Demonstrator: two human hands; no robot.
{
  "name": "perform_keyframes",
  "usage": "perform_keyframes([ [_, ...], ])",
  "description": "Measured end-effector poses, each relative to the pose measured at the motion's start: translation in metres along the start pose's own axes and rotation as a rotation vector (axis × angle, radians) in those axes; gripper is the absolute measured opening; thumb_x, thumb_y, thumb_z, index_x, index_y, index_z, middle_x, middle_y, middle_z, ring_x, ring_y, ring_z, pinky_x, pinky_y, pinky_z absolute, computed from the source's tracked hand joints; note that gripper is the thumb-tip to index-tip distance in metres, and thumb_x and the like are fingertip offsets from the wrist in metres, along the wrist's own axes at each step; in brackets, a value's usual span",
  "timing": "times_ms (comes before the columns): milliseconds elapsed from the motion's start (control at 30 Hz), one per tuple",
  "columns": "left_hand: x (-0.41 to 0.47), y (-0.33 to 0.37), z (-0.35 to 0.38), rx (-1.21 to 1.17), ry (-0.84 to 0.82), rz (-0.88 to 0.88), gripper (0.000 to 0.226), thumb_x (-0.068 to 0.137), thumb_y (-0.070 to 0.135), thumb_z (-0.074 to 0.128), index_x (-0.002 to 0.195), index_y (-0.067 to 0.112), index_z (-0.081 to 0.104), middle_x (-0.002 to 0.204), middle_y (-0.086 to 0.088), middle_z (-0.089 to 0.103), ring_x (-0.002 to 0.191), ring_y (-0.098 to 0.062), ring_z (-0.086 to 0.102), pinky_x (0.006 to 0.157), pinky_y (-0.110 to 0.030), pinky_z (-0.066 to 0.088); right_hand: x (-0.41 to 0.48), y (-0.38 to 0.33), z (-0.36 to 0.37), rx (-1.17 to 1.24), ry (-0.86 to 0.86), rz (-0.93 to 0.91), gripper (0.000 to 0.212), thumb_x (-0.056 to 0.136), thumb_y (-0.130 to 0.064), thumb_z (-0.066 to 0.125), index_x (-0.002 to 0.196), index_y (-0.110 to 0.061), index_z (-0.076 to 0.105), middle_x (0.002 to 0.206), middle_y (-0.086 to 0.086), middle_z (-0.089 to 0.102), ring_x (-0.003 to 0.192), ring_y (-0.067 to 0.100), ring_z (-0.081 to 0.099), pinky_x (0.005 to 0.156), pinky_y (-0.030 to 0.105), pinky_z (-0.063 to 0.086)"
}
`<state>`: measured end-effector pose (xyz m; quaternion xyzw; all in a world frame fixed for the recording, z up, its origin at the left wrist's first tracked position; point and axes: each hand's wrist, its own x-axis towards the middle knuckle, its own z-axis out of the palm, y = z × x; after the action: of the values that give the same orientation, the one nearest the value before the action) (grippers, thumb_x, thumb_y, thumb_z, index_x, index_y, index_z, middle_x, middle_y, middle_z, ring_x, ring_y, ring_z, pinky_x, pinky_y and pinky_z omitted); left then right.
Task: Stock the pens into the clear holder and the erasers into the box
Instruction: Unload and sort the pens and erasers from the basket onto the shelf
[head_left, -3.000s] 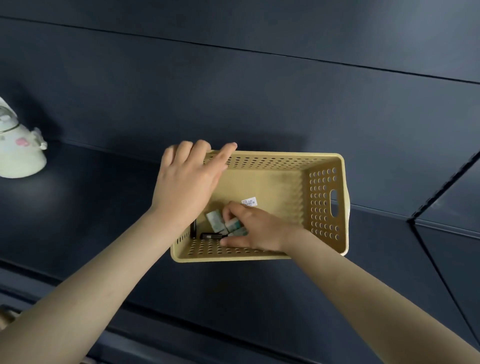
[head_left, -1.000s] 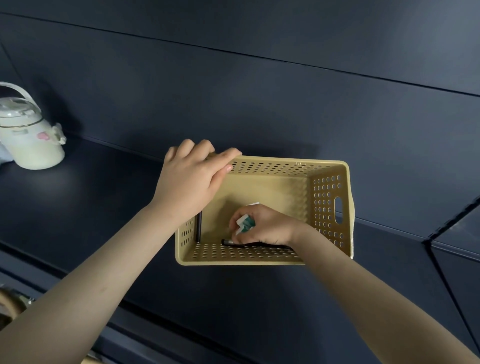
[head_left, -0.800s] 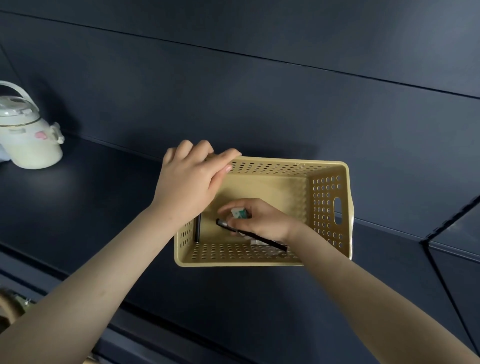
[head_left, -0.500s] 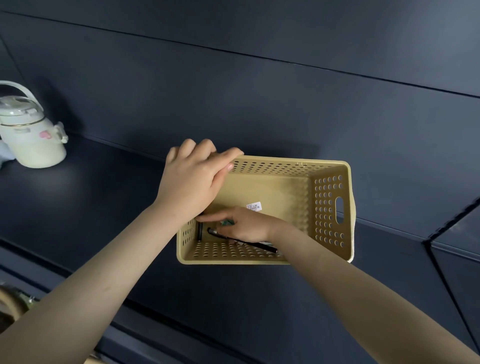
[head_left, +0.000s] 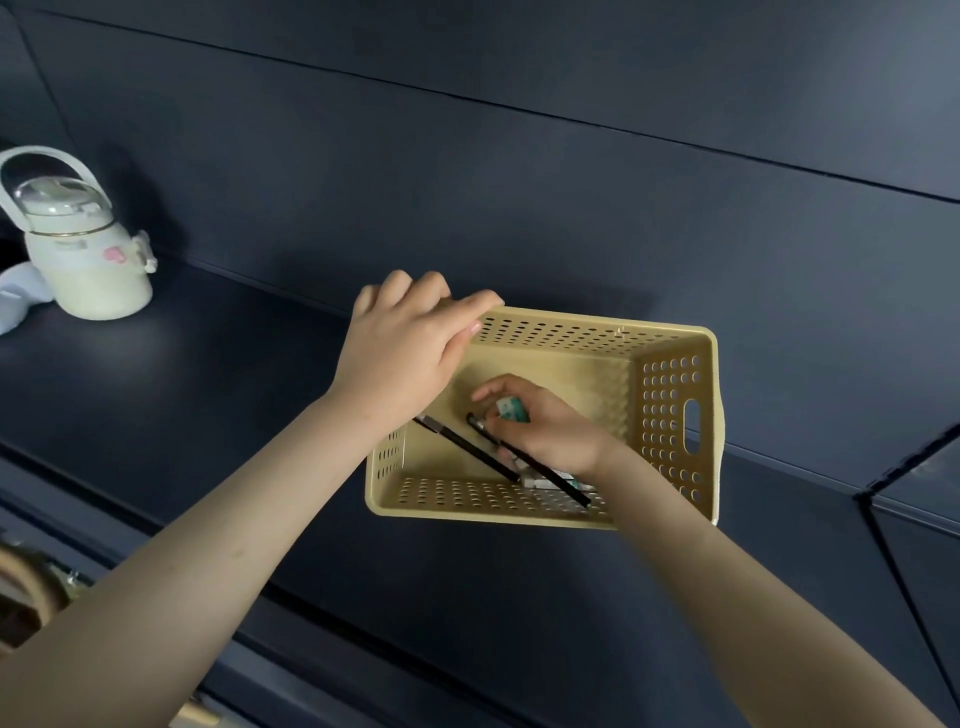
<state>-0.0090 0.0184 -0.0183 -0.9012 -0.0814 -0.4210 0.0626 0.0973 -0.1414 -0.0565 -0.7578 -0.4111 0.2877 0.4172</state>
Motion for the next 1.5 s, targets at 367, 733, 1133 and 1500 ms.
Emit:
perform_keyframes([
  [367,-0.001,0.001,0.002,0.023,0.008,0.000,0.029,0.099,0.030,0.045,0.124,0.036,0.059,0.092,0.000,0.057,0.087,-0.027,0.049,0.073,-0.040,0.038,0.014,0.008,0.013,-0.419,0.059,-0.051,0.029,0.083,-0.021,0.073,0.106,-0.035,0.062,0.100,-0.012,0.067,0.098,0.013,0.061,0.094,0.038,0.049],
  [733,0.003,0.000,0.007,0.013,0.003,-0.010,0.026,0.097,0.025,0.049,0.118,0.034,0.062,0.088,0.001,0.055,0.085,-0.027,0.049,0.072,-0.041,0.037,0.005,0.006,0.011,-0.533,-0.144,0.031,0.040,0.079,-0.036,0.075,0.115,-0.038,0.057,0.110,-0.008,0.064,0.104,0.012,0.057,0.095,0.035,0.049],
  [1133,0.002,-0.001,0.006,0.023,-0.005,-0.027,0.029,0.098,0.027,0.042,0.119,0.035,0.061,0.088,0.001,0.056,0.085,-0.028,0.050,0.072,-0.041,0.037,0.004,0.007,0.002,-0.394,-0.330,0.032,0.023,0.089,-0.036,0.069,0.107,-0.038,0.056,0.102,-0.017,0.056,0.089,0.002,0.055,0.079,0.021,0.044],
  [1500,0.005,-0.004,0.012,-0.012,-0.045,-0.012,0.028,0.096,0.027,0.049,0.120,0.034,0.060,0.088,0.001,0.057,0.085,-0.028,0.050,0.072,-0.041,0.039,0.006,-0.003,-0.008,-0.474,-0.437,0.120,0.038,0.091,-0.035,0.066,0.126,-0.035,0.050,0.108,-0.009,0.054,0.077,0.005,0.055,0.065,0.019,0.044],
])
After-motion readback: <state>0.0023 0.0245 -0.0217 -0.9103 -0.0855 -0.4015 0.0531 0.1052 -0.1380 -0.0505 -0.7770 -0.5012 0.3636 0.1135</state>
